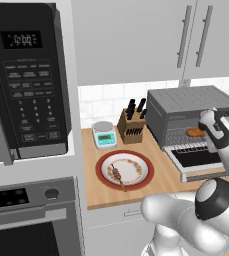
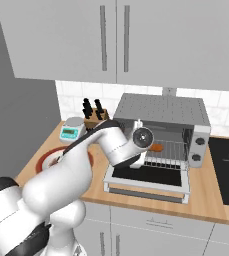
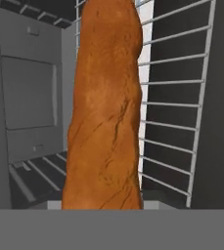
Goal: Pick up the kebab skewer and baguette bread, and place them inside the toaster oven. Close the toaster oven door and start by setting the timer.
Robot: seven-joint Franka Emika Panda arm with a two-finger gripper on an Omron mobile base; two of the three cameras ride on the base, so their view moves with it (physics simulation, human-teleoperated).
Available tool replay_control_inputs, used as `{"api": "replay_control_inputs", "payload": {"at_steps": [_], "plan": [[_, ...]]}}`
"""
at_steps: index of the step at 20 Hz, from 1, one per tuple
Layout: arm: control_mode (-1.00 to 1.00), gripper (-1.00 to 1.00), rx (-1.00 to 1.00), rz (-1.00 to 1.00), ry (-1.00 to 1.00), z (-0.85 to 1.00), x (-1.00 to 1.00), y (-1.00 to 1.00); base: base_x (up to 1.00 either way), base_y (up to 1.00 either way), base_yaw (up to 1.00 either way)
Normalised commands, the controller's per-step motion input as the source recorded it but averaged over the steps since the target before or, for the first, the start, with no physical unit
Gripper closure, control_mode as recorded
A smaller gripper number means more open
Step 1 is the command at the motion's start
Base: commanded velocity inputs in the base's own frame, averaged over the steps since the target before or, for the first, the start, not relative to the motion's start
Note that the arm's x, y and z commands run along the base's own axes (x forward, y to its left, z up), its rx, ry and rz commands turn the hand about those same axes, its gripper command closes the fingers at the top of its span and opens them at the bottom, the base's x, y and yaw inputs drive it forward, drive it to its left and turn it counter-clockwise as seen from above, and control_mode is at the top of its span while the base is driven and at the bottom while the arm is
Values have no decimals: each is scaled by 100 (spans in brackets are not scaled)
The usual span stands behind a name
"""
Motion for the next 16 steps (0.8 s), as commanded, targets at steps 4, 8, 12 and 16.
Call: {"api": "replay_control_inputs", "payload": {"at_steps": [4,8,12,16], "plan": [[-100,100,-3,-6,-11,-18,30,-4,0,0,0],[-100,100,-3,-6,-8,-18,38,0,0,0,0],[-100,100,-2,-5,-3,-9,17,-8,0,0,0],[-100,100,0,-2,0,0,1,-32,0,0,0]]}}
